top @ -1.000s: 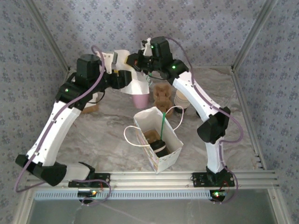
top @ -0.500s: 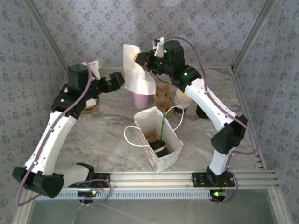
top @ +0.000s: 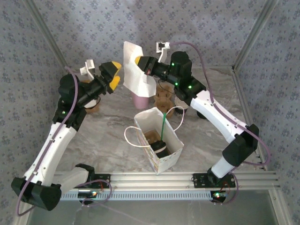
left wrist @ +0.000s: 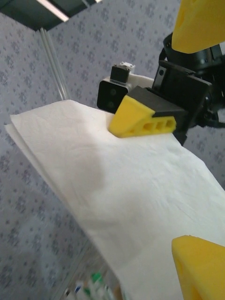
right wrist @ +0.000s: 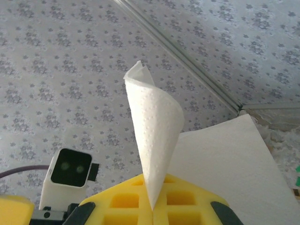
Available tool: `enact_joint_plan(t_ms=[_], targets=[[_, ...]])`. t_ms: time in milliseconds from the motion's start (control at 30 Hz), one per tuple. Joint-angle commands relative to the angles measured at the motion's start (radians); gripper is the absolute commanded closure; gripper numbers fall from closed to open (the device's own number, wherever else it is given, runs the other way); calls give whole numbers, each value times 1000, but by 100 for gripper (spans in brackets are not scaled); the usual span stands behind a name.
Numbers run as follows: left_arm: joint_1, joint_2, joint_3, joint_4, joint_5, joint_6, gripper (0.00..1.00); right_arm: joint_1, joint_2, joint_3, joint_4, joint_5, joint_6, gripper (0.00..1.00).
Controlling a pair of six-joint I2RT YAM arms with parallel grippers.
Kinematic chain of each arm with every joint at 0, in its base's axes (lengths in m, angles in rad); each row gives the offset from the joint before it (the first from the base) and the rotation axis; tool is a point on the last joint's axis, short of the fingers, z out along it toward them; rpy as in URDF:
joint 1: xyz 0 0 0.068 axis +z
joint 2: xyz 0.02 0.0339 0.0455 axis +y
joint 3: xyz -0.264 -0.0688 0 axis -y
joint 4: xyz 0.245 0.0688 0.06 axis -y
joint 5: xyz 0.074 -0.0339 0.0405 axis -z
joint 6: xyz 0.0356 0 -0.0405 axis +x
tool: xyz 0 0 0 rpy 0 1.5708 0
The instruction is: Pack the takeout coffee
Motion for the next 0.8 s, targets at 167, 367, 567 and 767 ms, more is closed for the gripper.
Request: enact_joint_plan(t_ms=[167,367,567,767], targets=[[-58,72,-4,205,-11,-151,0,43,-80,-92,168,6,11,100],[-67,88,-9,218,-27,-148,0,72,-106,-145,220,3,66,100],[-73,104,-9,224,-35,-144,2,92,-103,-185,247,-3,138,100],[-73,103,-15,207,-53,-125,11,107,-111,-219,254,-16,190,100]])
